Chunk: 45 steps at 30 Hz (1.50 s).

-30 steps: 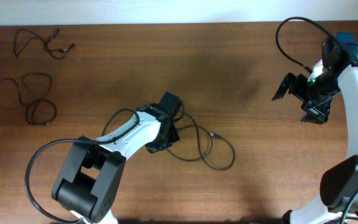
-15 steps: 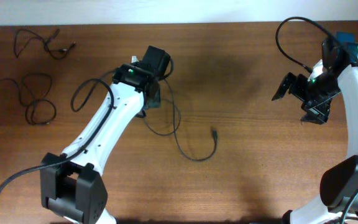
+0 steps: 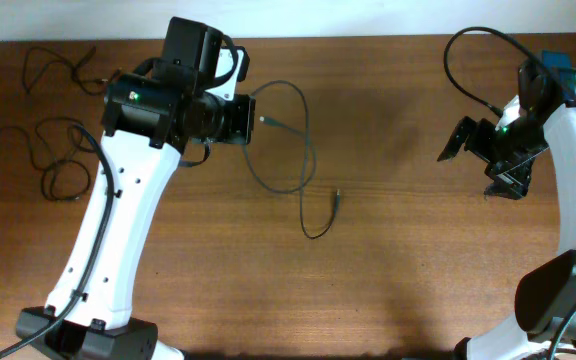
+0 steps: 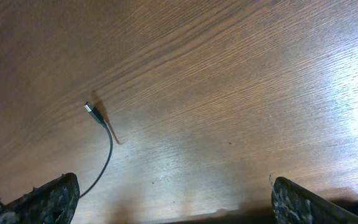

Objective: Untangle cables
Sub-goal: 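Lift the grasped cable upward toward the back with the left gripper, then grasp the hanging cable with the right gripper beside the left gripper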

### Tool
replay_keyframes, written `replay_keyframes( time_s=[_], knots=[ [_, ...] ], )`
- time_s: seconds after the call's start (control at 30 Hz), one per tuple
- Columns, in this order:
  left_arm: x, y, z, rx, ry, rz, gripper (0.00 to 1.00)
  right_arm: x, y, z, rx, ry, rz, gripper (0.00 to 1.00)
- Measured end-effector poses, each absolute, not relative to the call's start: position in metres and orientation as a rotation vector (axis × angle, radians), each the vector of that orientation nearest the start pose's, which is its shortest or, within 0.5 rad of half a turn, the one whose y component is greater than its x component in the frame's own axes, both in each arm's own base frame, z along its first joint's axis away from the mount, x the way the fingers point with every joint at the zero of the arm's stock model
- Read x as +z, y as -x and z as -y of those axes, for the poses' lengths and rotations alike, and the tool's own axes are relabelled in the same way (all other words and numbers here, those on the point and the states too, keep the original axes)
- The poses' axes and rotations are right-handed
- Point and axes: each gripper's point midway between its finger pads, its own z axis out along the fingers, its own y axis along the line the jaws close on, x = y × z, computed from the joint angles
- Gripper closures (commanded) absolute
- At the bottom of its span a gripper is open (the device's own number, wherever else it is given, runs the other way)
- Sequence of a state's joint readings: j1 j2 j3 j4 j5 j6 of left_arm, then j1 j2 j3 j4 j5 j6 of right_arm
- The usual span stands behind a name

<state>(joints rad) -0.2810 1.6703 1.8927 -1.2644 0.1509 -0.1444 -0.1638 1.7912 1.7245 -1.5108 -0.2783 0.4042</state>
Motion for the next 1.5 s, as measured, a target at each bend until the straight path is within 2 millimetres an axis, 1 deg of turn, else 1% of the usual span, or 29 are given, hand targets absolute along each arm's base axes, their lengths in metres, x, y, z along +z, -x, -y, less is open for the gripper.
replay_keyframes(
  time_s=[0.13, 0.2, 0.27, 0.3, 0.37, 0.4, 0.43, 0.53, 0.57, 0.63, 0.67, 0.73, 0.8, 0.83, 0.9, 1.03, 1.07, 1.17, 1.2, 1.23, 1.27, 1.3, 1.33, 1.4, 1.43, 1.47, 1.5],
  knots=[
    [0.275, -0.367, 0.135, -0.351, -0.251, -2.65, 1.0, 0.176, -0.328, 0.004, 0.464, -0.908, -3.018, 0.01],
    [0.274, -0.365, 0.134, -0.351, -0.25, -2.659, 1.0, 0.178, -0.33, -0.002, 0.523, -0.913, -3.012, 0.02],
    [0.274, -0.365, 0.134, -0.36, -0.213, -2.664, 1.0, 0.186, -0.329, -0.024, 0.7, -0.903, -3.012, 0.01],
    [0.274, -0.365, 0.134, -0.366, -0.189, -2.667, 1.0, 0.188, -0.329, -0.034, 0.761, -0.885, -3.013, 0.02],
    [0.274, -0.365, 0.135, -0.38, -0.148, -2.673, 1.0, 0.193, -0.331, -0.061, 0.841, -0.831, -3.022, 0.01],
    [0.274, -0.364, 0.135, -0.388, -0.136, -2.677, 1.0, 0.193, -0.332, -0.069, 0.841, -0.805, -3.025, 0.02],
    [0.273, -0.362, 0.135, -0.392, -0.116, -2.688, 1.0, 0.192, -0.337, -0.082, 0.825, -0.736, -3.025, 0.02],
    [0.271, -0.357, 0.134, -0.406, -0.065, -2.717, 1.0, 0.185, -0.348, -0.106, 0.659, -0.546, -3.015, 0.02],
    [0.27, -0.356, 0.135, -0.413, -0.06, -2.724, 1.0, 0.182, -0.353, -0.116, 0.575, -0.463, -2.999, 0.02],
    [0.271, -0.351, 0.142, -0.475, -0.061, -2.737, 1.0, 0.179, -0.355, -0.13, 0.457, -0.348, -2.984, 0.0],
    [0.272, -0.349, 0.146, -0.516, -0.063, -2.739, 1.0, 0.179, -0.355, -0.141, 0.427, -0.275, -2.973, 0.01],
    [0.274, -0.346, 0.152, -0.575, -0.05, -2.746, 1.0, 0.182, -0.358, -0.16, 0.466, -0.126, -2.941, 0.02],
    [0.274, -0.345, 0.155, -0.603, -0.037, -2.75, 1.0, 0.189, -0.359, -0.181, 0.583, 0.086, -2.895, 0.02],
    [0.275, -0.345, 0.155, -0.617, -0.029, -2.751, 1.0, 0.193, -0.356, -0.191, 0.655, 0.207, -2.87, 0.02],
    [0.276, -0.343, 0.158, -0.65, -0.022, -2.753, 1.0, 0.198, -0.355, -0.202, 0.735, 0.333, -2.822, 0.02],
    [0.281, -0.337, 0.171, -0.773, -0.047, -2.752, 1.0, 0.204, -0.354, -0.212, 0.801, 0.471, -2.758, 0.02],
    [0.283, -0.336, 0.174, -0.804, -0.054, -2.751, 1.0, 0.205, -0.353, -0.214, 0.813, 0.507, -2.743, 0.04],
    [0.287, -0.332, 0.182, -0.881, -0.072, -2.746, 1.0, 0.207, -0.352, -0.218, 0.828, 0.558, -2.719, 0.12],
    [0.288, -0.33, 0.184, -0.906, -0.078, -2.744, 1.0, 0.207, -0.353, -0.219, 0.829, 0.567, -2.711, 0.21],
    [0.29, -0.329, 0.186, -0.927, -0.083, -2.743, 1.0, 0.207, -0.353, -0.22, 0.828, 0.579, -2.703, 0.27],
    [0.29, -0.329, 0.187, -0.939, -0.085, -2.742, 1.0, 0.208, -0.353, -0.22, 0.83, 0.587, -2.698, 0.3],
    [0.291, -0.328, 0.188, -0.95, -0.077, -2.743, 1.0, 0.208, -0.353, -0.221, 0.831, 0.589, -2.698, 0.38],
    [0.291, -0.328, 0.189, -0.959, -0.059, -2.747, 1.0, 0.207, -0.352, -0.223, 0.834, 0.589, -2.701, 0.51],
    [0.293, -0.33, 0.189, -0.966, -0.052, -2.735, 1.0, 0.206, -0.35, -0.227, 0.84, 0.606, -2.703, 0.61],
    [0.294, -0.333, 0.189, -0.966, -0.048, -2.727, 1.0, 0.204, -0.35, -0.228, 0.841, 0.61, -2.707, 0.75],
    [0.293, -0.334, 0.185, -0.961, -0.028, -2.726, 1.0, 0.203, -0.35, -0.228, 0.844, 0.603, -2.713, 0.82],
    [0.293, -0.336, 0.182, -0.957, -0.009, -2.725, 1.0, 0.203, -0.35, -0.228, 0.842, 0.609, -2.707, 0.93]
  ],
)
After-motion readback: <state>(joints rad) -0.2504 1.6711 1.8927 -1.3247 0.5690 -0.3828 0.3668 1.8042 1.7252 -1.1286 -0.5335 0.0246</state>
